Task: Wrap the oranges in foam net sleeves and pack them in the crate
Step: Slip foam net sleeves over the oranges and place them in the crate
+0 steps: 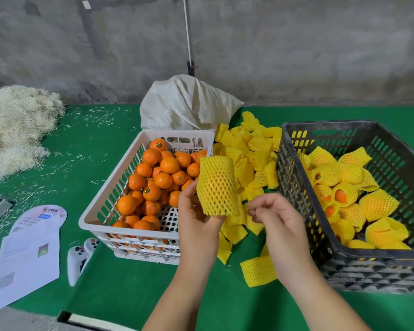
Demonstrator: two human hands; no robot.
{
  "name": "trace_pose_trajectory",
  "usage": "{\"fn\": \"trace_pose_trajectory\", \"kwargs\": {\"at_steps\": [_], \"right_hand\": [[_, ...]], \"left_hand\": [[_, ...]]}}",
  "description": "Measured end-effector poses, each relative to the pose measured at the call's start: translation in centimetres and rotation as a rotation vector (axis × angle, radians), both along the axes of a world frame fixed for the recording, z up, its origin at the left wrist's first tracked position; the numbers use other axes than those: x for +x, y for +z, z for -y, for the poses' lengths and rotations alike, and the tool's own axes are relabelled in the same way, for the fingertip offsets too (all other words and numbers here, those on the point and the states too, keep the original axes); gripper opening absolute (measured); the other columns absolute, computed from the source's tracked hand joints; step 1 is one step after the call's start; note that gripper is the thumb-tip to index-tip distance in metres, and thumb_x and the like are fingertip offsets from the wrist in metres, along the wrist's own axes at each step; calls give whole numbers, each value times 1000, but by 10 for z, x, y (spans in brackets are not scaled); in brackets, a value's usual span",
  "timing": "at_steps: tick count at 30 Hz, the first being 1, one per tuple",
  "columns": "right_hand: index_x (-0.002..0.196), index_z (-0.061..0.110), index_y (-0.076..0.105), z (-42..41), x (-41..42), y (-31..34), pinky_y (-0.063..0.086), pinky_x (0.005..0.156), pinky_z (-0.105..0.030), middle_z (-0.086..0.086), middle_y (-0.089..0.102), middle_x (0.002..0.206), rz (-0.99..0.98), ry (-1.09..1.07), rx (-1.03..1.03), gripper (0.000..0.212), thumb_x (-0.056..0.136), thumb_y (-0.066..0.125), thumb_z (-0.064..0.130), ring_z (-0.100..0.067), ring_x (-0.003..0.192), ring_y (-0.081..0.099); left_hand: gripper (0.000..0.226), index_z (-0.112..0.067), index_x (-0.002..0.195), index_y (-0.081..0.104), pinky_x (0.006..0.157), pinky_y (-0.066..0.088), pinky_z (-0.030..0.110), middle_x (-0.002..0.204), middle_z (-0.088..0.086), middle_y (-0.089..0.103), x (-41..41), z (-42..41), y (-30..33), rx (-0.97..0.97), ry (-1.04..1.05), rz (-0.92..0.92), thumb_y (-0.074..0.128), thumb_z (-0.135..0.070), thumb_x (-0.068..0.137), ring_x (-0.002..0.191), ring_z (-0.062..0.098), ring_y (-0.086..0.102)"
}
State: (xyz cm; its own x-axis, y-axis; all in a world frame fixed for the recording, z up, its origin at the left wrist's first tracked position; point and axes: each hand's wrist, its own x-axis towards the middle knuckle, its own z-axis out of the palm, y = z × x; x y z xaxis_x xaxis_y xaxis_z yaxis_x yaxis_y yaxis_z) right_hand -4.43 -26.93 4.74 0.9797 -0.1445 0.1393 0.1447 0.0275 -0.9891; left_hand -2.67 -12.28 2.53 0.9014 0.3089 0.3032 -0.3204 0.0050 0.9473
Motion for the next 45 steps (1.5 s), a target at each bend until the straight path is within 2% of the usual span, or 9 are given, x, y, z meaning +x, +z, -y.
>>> {"fn": "trace_pose_trajectory", "kwargs": {"at_steps": [3, 5, 15, 21, 24, 30, 35, 40, 45], "right_hand": [[132, 46, 53, -4, 10, 9, 53, 98, -36, 12, 67, 129, -161, 251, 193, 65, 74, 77, 63, -8, 117, 65], [138, 49, 43, -18, 15, 9, 57, 93, -31, 14, 69, 125, -168, 352, 145, 79, 72, 86, 46, -8, 116, 67], [136, 56, 42, 13, 62, -26, 60, 88, -44, 6, 65, 125, -237, -6, 239, 94, 55, 84, 32, -20, 108, 69], [152, 39, 19, 118, 141, -24, 60, 70, -32, -18, 56, 127, -307, -358, 361, 107, 70, 81, 11, -22, 89, 67], [157, 42, -16, 154, 175, -26, 41, 112, -52, -10, 31, 163, -480, -469, 113, 121, 86, 79, 18, -34, 138, 47], [160, 34, -18, 147, 173, -59, 19, 120, -35, 10, -30, 165, -423, -204, -474, 104, 98, 66, 31, -21, 157, -2], [163, 28, 2, 136, 166, -60, 42, 113, -47, 8, -30, 166, -139, -103, -1173, 84, 101, 56, 14, -30, 157, 5], [163, 28, 3, 115, 172, -68, 4, 125, -51, -5, -19, 169, -139, 131, -1661, 79, 100, 50, 35, -32, 155, -15], [160, 38, 20, 55, 192, -80, 13, 121, -53, -5, -23, 168, -320, 629, -1562, 73, 96, 55, 45, -34, 154, -6]], "left_hand": [[69, -36, 135, 54, 84, 56, 20, 120, -13, 70, 2, -1, 1, 86, -56, 35, 83, -4, 82, 107, 11, 69], [65, -49, 130, 56, 82, 58, 22, 116, -14, 70, 3, 1, 0, 166, -80, 16, 80, -10, 83, 105, 11, 70], [49, -44, 142, 49, 83, 50, 13, 106, -22, 67, 22, -6, -16, 626, -137, 41, 70, -38, 98, 101, 6, 67], [53, -36, 148, 43, 82, 60, 45, 122, -18, 65, 69, -52, -53, 657, -26, -270, 65, -41, 100, 106, 8, 66], [66, -22, 155, 40, 104, 52, 57, 148, 8, 51, 88, -55, -66, 697, -83, -449, 61, -48, 99, 131, 28, 57], [80, -21, 167, 21, 117, 38, 49, 154, 7, 35, 101, -39, -75, 929, -182, -477, 53, -53, 101, 140, 31, 40], [101, -16, 168, -3, 118, 35, 44, 156, 8, 24, 102, -35, -80, 1029, -213, -479, 65, -45, 100, 142, 31, 34], [98, -17, 168, -4, 112, 44, 42, 153, 9, 28, 101, -30, -79, 1119, -166, -480, 59, -52, 102, 135, 29, 42], [67, -28, 168, 15, 124, 24, 40, 165, -2, 29, 107, -48, -71, 731, -278, -553, 40, -51, 110, 152, 16, 26]]}}
